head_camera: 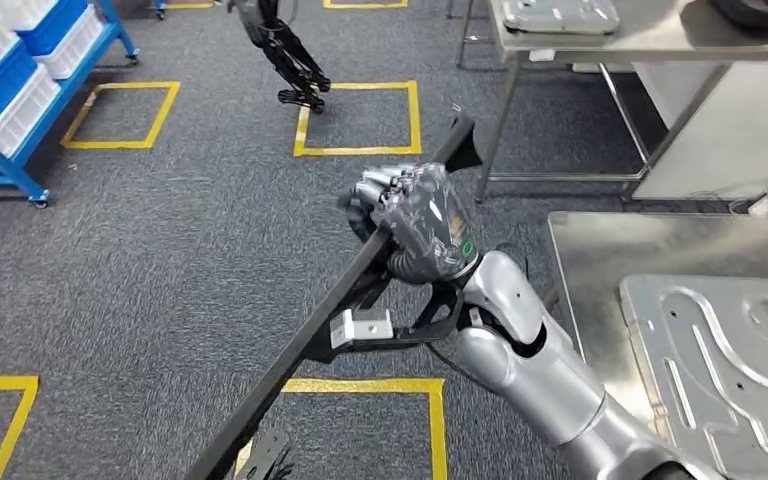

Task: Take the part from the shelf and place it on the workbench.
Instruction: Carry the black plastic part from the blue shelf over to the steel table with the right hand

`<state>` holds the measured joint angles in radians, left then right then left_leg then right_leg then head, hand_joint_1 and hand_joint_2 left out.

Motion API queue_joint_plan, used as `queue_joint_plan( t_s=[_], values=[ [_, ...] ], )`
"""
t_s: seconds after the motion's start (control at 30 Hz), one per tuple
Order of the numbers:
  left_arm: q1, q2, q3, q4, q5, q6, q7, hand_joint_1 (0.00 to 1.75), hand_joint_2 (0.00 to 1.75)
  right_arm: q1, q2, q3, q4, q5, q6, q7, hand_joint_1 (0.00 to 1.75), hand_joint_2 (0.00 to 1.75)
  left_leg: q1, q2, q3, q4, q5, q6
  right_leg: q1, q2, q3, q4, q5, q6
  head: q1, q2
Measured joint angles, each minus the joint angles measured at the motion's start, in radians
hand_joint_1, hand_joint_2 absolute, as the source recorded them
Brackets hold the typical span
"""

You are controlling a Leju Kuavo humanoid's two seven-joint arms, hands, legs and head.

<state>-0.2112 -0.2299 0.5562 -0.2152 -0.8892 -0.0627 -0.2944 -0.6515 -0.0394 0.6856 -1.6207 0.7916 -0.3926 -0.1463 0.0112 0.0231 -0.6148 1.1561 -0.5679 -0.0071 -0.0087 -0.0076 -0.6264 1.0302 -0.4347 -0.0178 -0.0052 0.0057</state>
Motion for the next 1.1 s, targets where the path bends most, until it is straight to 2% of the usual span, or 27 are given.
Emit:
queue_joint_plan(
  t_s=[0.03,0.07,0.1,0.13,0.17,0.23,0.27,0.3,0.37,0.4,0.43,0.47,0.5,0.53,0.57,0.6,0.63,0.67,0.7,0.77,0.8,0.83,0.9,0.93,0.97,1.03,1.1],
  values=[
    [0.001,0.000,0.000,0.000,0.000,0.000,0.000,0.00,1.75,-0.005,0.000,-0.002,0.000,-0.002,0.000,0.000,1.75,1.75,0.001,-0.010,-0.032,0.069,-0.029,-0.001,0.001,0.012,0.000,0.000,0.000,-0.002,0.000,0.000],
    [0.003,0.000,0.000,0.000,0.000,-0.001,0.000,0.00,1.75,-0.008,0.000,-0.004,0.000,-0.004,0.000,0.001,1.75,1.75,0.001,-0.013,-0.061,0.123,-0.044,-0.002,0.001,0.026,0.000,0.001,0.000,-0.003,0.000,0.000],
    [0.004,0.000,0.000,0.000,0.000,-0.001,0.000,0.00,1.75,-0.010,0.000,-0.007,-0.001,-0.005,0.000,0.001,1.75,1.75,0.001,-0.014,-0.077,0.149,-0.041,-0.001,0.002,0.039,0.000,0.002,0.000,-0.003,0.000,0.000],
    [0.004,0.000,0.000,0.000,0.000,-0.002,0.000,0.00,1.75,-0.010,0.000,-0.009,-0.002,-0.006,0.000,0.001,1.75,1.75,0.001,-0.016,-0.076,0.138,-0.021,0.001,0.003,0.053,0.001,0.004,0.000,-0.003,0.000,0.000],
    [0.004,0.000,0.000,0.000,0.000,-0.002,0.000,0.00,1.75,-0.011,0.000,-0.011,-0.005,-0.007,0.000,0.001,1.75,1.75,0.001,-0.021,-0.059,0.091,0.015,0.004,0.003,0.067,0.001,0.006,0.000,-0.003,0.000,0.000],
    [0.003,0.000,0.000,0.000,0.000,-0.003,0.000,0.00,1.75,-0.014,0.000,-0.014,-0.010,-0.009,0.000,0.001,1.75,1.75,0.002,-0.055,-0.007,-0.040,0.083,0.012,0.002,0.092,-0.001,0.009,0.000,0.000,0.000,0.000],
    [0.002,0.000,0.000,0.000,0.000,-0.004,0.000,0.00,1.75,-0.015,0.000,-0.015,-0.012,-0.010,0.000,0.001,1.75,1.75,0.002,-0.073,0.014,-0.088,0.099,0.016,0.001,0.104,-0.004,0.011,0.001,0.004,0.000,0.000],
    [0.002,0.000,0.000,0.000,0.000,-0.004,0.000,0.00,1.75,-0.016,0.000,-0.015,-0.014,-0.011,0.000,0.001,1.75,1.75,0.001,-0.084,0.025,-0.113,0.103,0.018,-0.001,0.114,-0.008,0.011,0.003,0.010,0.000,0.000],
    [0.001,-0.001,0.000,0.000,0.000,-0.005,0.000,0.00,1.75,-0.017,0.000,-0.017,-0.016,-0.012,0.000,0.001,1.75,1.75,0.000,-0.076,0.030,-0.125,0.103,0.024,-0.004,0.134,-0.015,0.007,0.011,0.025,0.000,0.000],
    [0.000,-0.002,0.000,0.000,0.000,-0.005,0.000,0.00,1.75,-0.017,0.000,-0.019,-0.017,-0.012,0.000,0.001,1.75,1.75,0.001,-0.066,0.032,-0.131,0.107,0.030,-0.004,0.127,-0.016,0.007,0.010,0.031,0.000,0.000],
    [-0.002,-0.003,0.000,0.000,0.000,-0.005,0.000,0.00,1.75,-0.018,0.000,-0.021,-0.019,-0.013,0.000,0.001,1.75,1.75,0.003,-0.055,0.034,-0.138,0.112,0.037,-0.001,0.105,-0.022,0.016,0.001,0.036,0.001,0.000],
    [-0.003,-0.004,0.000,0.000,0.000,-0.005,-0.001,0.00,1.75,-0.020,0.000,-0.023,-0.020,-0.013,0.000,0.001,1.75,1.75,0.004,-0.044,0.036,-0.145,0.116,0.044,0.002,0.076,-0.034,0.044,-0.019,0.040,0.002,0.000],
    [-0.004,-0.004,0.000,0.000,0.000,-0.005,-0.001,0.00,1.75,-0.021,0.000,-0.024,-0.022,-0.014,0.000,0.001,1.75,1.75,0.004,-0.032,0.036,-0.149,0.118,0.049,0.002,0.042,-0.056,0.095,-0.050,0.043,0.002,0.000],
    [-0.003,-0.004,0.000,0.000,0.000,-0.005,-0.001,0.00,1.75,-0.022,0.000,-0.024,-0.023,-0.014,0.000,0.000,1.75,1.75,0.002,-0.021,0.036,-0.149,0.118,0.051,0.001,0.022,-0.086,0.160,-0.085,0.047,0.003,0.000],
    [-0.001,-0.004,0.000,0.000,0.000,-0.005,-0.001,0.00,1.75,-0.022,-0.001,-0.024,-0.023,-0.014,0.000,0.000,1.75,1.75,0.001,-0.008,0.035,-0.149,0.118,0.052,-0.001,0.016,-0.117,0.227,-0.113,0.051,0.003,0.000],
    [0.000,-0.004,0.000,0.000,0.000,-0.005,0.000,0.00,1.75,-0.021,-0.001,-0.024,-0.023,-0.014,0.000,0.000,1.75,1.75,0.001,0.004,0.034,-0.148,0.117,0.053,-0.004,0.014,-0.137,0.273,-0.127,0.054,0.003,0.000],
    [0.001,-0.004,0.000,0.000,0.000,-0.005,0.000,0.00,1.75,-0.020,-0.002,-0.024,-0.022,-0.014,0.000,0.001,1.75,1.75,0.001,0.017,0.033,-0.147,0.116,0.052,-0.006,0.012,-0.141,0.285,-0.122,0.057,0.003,0.000],
    [0.000,-0.004,0.000,0.000,0.000,-0.005,0.000,0.00,1.75,-0.019,-0.002,-0.024,-0.022,-0.014,0.000,0.000,1.75,1.75,0.001,0.028,0.033,-0.146,0.115,0.051,-0.007,0.008,-0.124,0.258,-0.101,0.059,0.003,0.000],
    [0.000,-0.004,0.000,0.000,0.000,-0.006,0.000,0.00,1.75,-0.019,-0.002,-0.024,-0.023,-0.014,0.001,0.000,1.75,1.75,0.001,0.039,0.034,-0.144,0.112,0.049,-0.007,-0.002,-0.088,0.194,-0.067,0.058,0.003,0.000],
    [-0.002,-0.005,0.000,0.000,0.000,-0.006,0.000,0.00,1.75,-0.021,-0.002,-0.024,-0.024,-0.014,0.001,0.000,1.75,1.75,-0.003,0.057,0.037,-0.138,0.106,0.043,0.000,-0.047,-0.014,0.057,-0.021,0.050,0.003,0.000],
    [-0.002,-0.005,0.000,0.000,0.000,-0.007,0.000,0.00,1.75,-0.023,-0.002,-0.024,-0.025,-0.014,0.001,0.000,1.75,1.75,-0.005,0.064,0.037,-0.137,0.103,0.040,0.005,-0.062,0.007,0.016,-0.011,0.042,0.003,0.000],
    [-0.003,-0.005,0.000,0.000,-0.001,-0.007,0.000,0.00,1.75,-0.024,-0.002,-0.024,-0.025,-0.014,0.002,0.000,1.75,1.75,-0.008,0.072,0.038,-0.136,0.101,0.035,0.010,-0.069,0.012,0.002,-0.013,0.035,0.003,0.000],
    [-0.004,-0.005,-0.001,0.000,-0.001,-0.007,0.000,0.00,1.75,-0.025,-0.001,-0.024,-0.026,-0.014,0.004,0.000,1.75,1.75,-0.010,0.088,0.042,-0.136,0.099,0.026,0.011,-0.047,0.008,0.000,-0.010,0.023,0.003,0.000],
    [-0.004,-0.006,-0.001,0.000,-0.002,-0.008,0.000,0.00,1.75,-0.025,-0.001,-0.024,-0.027,-0.014,0.005,0.000,1.75,1.75,-0.009,0.085,0.042,-0.133,0.093,0.020,0.008,-0.037,0.009,-0.004,-0.007,0.018,0.002,0.000],
    [-0.005,-0.006,-0.002,0.000,-0.003,-0.008,-0.001,0.00,1.75,-0.026,-0.001,-0.024,-0.027,-0.014,0.006,0.000,1.75,1.75,-0.006,0.069,0.038,-0.119,0.080,0.015,0.005,-0.026,0.010,-0.007,-0.004,0.012,0.002,0.000],
    [-0.006,-0.006,-0.003,0.000,-0.004,-0.008,-0.001,0.00,1.75,-0.028,-0.001,-0.023,-0.028,-0.014,0.006,0.000,1.75,1.75,0.000,0.018,0.000,-0.030,0.026,0.007,0.000,-0.006,0.013,-0.011,-0.001,0.003,0.002,0.000],
    [-0.003,-0.007,-0.003,0.000,-0.006,-0.007,-0.001,0.00,1.75,-0.026,0.000,-0.022,-0.028,-0.014,0.007,0.000,1.75,1.75,0.001,-0.010,-0.065,0.106,-0.030,0.003,-0.001,0.018,0.012,-0.008,-0.001,-0.001,0.002,0.000]
  ],
)
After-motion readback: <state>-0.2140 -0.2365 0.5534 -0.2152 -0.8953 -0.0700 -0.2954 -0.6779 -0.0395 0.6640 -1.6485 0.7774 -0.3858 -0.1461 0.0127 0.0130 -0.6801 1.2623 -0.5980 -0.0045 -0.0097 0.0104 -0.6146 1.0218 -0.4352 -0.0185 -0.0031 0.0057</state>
